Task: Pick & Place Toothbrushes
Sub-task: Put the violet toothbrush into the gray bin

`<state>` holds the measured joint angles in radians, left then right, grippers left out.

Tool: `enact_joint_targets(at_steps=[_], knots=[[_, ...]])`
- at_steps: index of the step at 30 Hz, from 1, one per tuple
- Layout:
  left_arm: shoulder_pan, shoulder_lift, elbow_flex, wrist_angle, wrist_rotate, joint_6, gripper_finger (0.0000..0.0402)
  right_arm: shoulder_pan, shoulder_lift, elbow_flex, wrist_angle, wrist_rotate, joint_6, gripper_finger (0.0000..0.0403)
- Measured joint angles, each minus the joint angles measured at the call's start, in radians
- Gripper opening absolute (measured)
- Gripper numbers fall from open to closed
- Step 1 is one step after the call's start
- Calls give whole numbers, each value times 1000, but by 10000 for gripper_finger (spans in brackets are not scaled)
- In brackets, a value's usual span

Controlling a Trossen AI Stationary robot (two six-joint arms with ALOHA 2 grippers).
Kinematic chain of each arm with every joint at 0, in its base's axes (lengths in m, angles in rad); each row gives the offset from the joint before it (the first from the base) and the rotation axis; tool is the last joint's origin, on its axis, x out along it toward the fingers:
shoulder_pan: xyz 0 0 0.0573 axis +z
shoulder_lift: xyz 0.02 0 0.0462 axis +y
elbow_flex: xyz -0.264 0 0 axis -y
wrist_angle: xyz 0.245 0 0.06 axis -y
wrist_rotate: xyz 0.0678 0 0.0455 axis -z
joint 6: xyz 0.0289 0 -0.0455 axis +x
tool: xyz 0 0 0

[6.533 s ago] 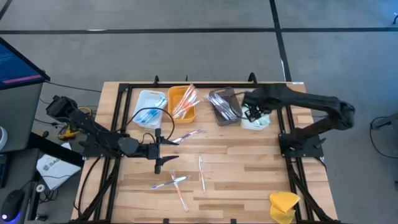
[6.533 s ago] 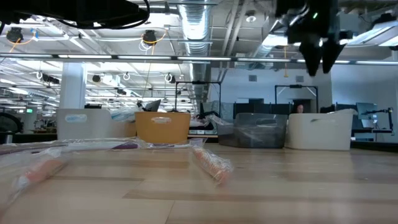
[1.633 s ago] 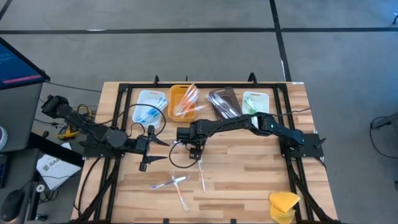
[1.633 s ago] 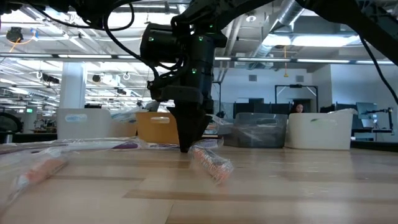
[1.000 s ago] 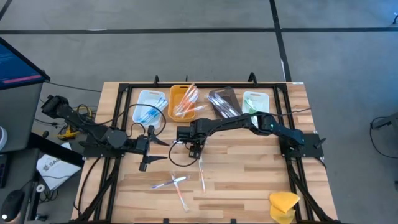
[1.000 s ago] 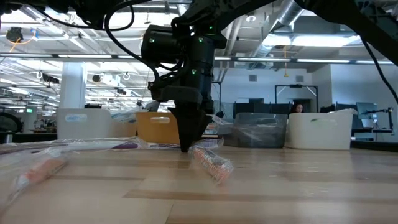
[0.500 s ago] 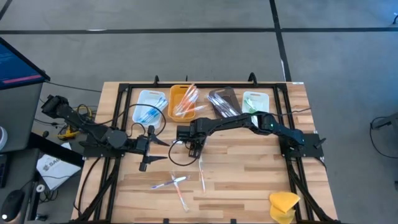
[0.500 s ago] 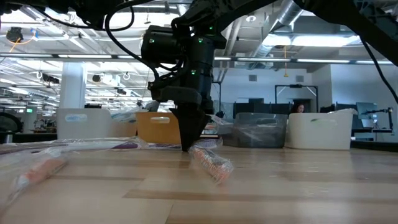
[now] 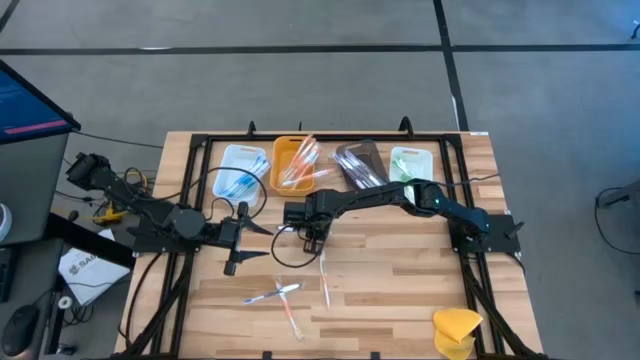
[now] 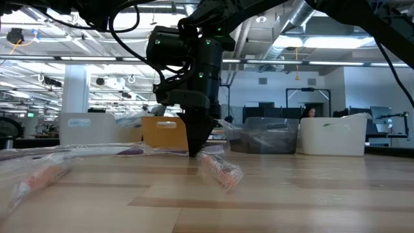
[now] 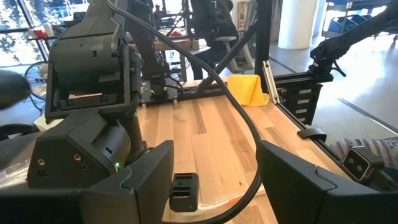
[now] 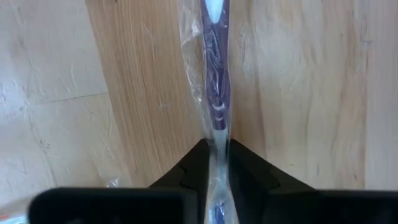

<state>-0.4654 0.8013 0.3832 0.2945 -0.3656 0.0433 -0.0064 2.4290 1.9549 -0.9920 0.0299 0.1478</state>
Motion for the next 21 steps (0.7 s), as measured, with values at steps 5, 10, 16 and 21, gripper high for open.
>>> enact_joint_targets(at_steps=[5, 10, 16, 21], knots=[[0, 0, 0, 0, 0, 0, 222, -1, 0, 0, 1, -2, -17, 12], [0, 0, 0, -1, 0, 0, 222, 1, 0, 0, 1, -3, -50, 11], [0, 0, 0, -4, 0, 0, 222, 6, 0, 0, 1, 1, -53, 4], [0, 0, 0, -4, 0, 0, 222, 20, 0, 0, -6, 36, -62, 2]])
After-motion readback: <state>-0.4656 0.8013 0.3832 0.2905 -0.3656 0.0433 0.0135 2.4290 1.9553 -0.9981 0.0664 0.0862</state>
